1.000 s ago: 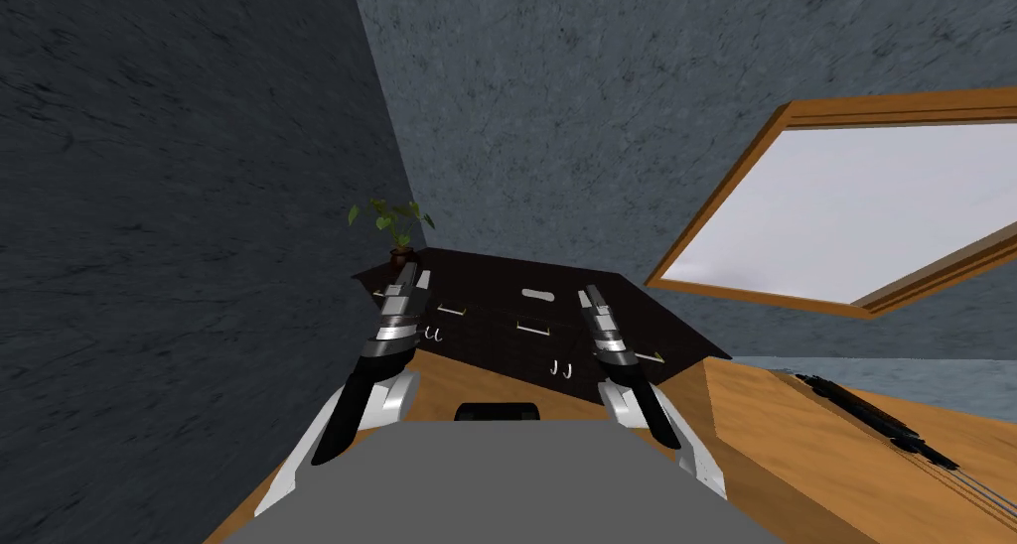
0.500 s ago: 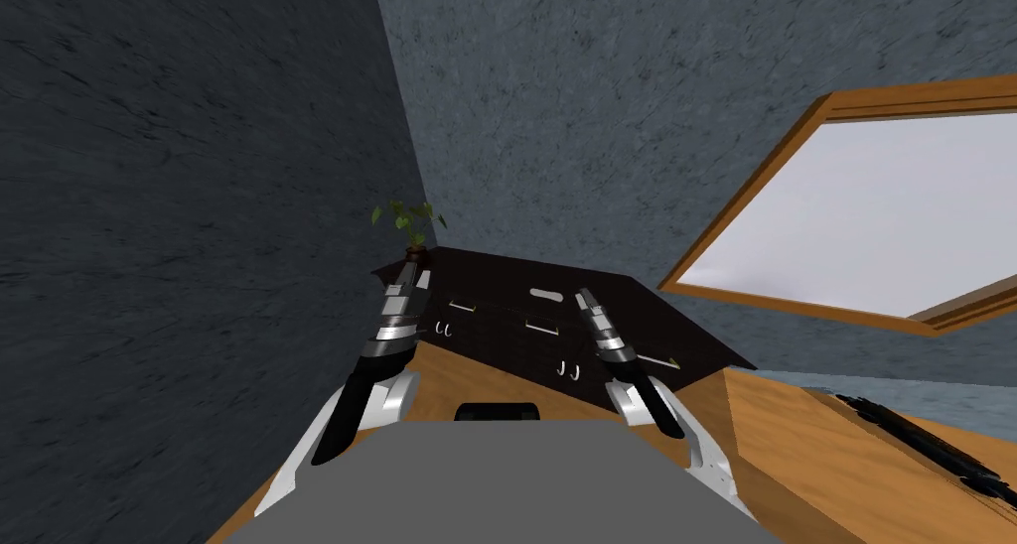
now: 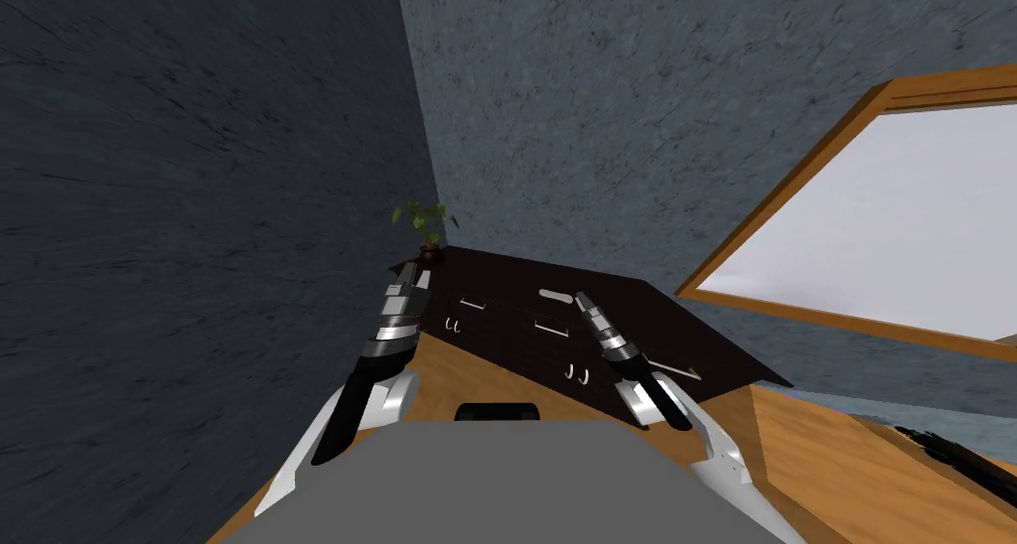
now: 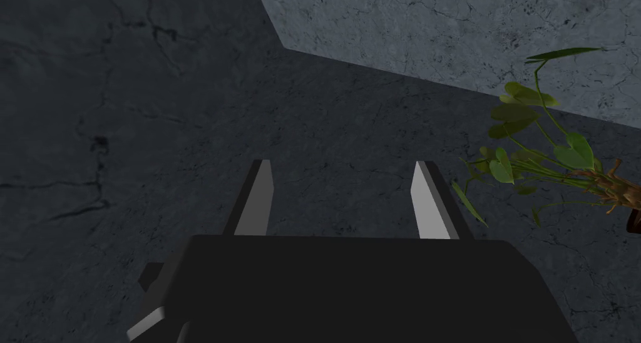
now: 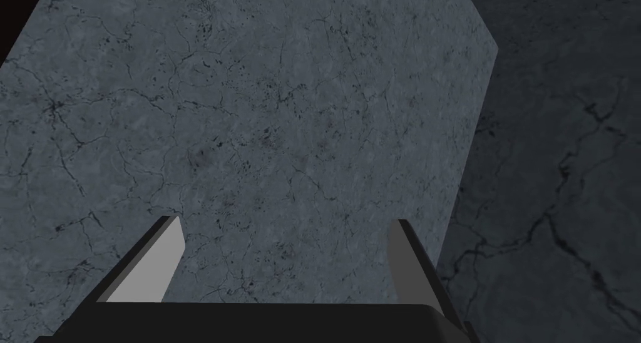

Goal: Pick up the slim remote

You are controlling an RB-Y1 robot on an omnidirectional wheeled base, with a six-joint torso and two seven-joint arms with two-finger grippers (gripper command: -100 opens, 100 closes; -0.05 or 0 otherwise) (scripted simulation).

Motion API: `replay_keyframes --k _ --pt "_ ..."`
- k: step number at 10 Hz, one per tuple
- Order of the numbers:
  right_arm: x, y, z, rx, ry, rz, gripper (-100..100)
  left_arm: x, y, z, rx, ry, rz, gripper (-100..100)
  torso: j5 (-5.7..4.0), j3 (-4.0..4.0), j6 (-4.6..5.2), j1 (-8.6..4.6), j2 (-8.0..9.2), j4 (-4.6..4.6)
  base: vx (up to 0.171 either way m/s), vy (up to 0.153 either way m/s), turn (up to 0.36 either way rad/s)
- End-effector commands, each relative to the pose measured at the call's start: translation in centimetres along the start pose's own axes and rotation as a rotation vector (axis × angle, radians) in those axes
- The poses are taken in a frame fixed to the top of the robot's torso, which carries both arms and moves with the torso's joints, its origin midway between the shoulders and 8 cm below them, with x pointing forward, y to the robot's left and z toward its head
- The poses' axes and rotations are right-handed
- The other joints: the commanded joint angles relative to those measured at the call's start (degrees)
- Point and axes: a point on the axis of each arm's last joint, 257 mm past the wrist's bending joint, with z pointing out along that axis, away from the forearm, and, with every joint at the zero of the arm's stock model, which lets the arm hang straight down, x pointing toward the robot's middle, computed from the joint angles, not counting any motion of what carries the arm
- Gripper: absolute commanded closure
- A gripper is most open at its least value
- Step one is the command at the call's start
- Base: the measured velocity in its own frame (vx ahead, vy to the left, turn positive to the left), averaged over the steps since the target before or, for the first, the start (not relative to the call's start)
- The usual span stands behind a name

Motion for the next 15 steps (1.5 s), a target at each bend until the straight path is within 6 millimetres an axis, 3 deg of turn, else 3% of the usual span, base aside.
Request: replay_keyframes --k 1,2,3,6,9,10,11,12,15 --pt "0.2 -1.7 -0.3 0.029 0.048 -0.035 -100 0.0 0.0 0.0 0.0 0.0 0.0 0 0.0 0.0 0.0 0.0 0.0 0.0 -0.013 0.063 0.144" --pt "0.1 -1.7 -0.3 0.027 0.067 -0.052 -100 0.0 0.0 0.0 0.0 0.0 0.0 0 0.0 -0.01 -0.04 0.03 -0.01 0.0 -0.006 0.05 0.077" --pt "0.3 -3.2 -0.7 0.055 0.101 -0.078 -100 0.0 0.0 0.0 0.0 0.0 0.0 0 0.0 -0.01 0.0 -0.01 -0.03 0.0 -0.001 0.063 0.16" --pt "0.0 -4.7 -1.2 0.08 0.177 -0.145 -100 0.0 0.0 0.0 0.0 0.0 0.0 0 0.0 -0.02 -0.04 0.01 -0.04 -0.01 -0.004 0.049 0.115" --pt "-0.3 -7.8 -2.6 0.136 0.272 -0.228 -100 0.0 0.0 0.0 0.0 0.0 0.0 0 -0.01 -0.03 0.01 -0.04 -0.05 -0.01 0.004 0.05 0.148" --pt "-0.6 -7.8 -2.5 0.134 0.292 -0.249 -100 0.0 0.0 0.0 0.0 0.0 0.0 0 -0.01 -0.04 -0.03 -0.01 -0.08 -0.01 0.01 0.043 0.096" --pt "-0.8 -9.3 -3.4 0.163 0.334 -0.285 -100 0.0 0.0 0.0 0.0 0.0 0.0 0 -0.01 -0.04 0.01 -0.04 -0.07 -0.01 0.014 0.045 0.174" --pt "-1.1 -9.3 -3.3 0.162 0.352 -0.304 -100 0.0 0.0 0.0 0.0 0.0 0.0 0 -0.02 -0.06 -0.03 -0.04 -0.1 -0.02 0.019 0.035 0.103" --pt "-1.8 -12.3 -5.5 0.217 0.456 -0.392 -100 0.0 0.0 0.0 0.0 0.0 0.0 0 -0.01 -0.06 0.02 -0.06 -0.1 -0.02 0.018 0.041 0.156"
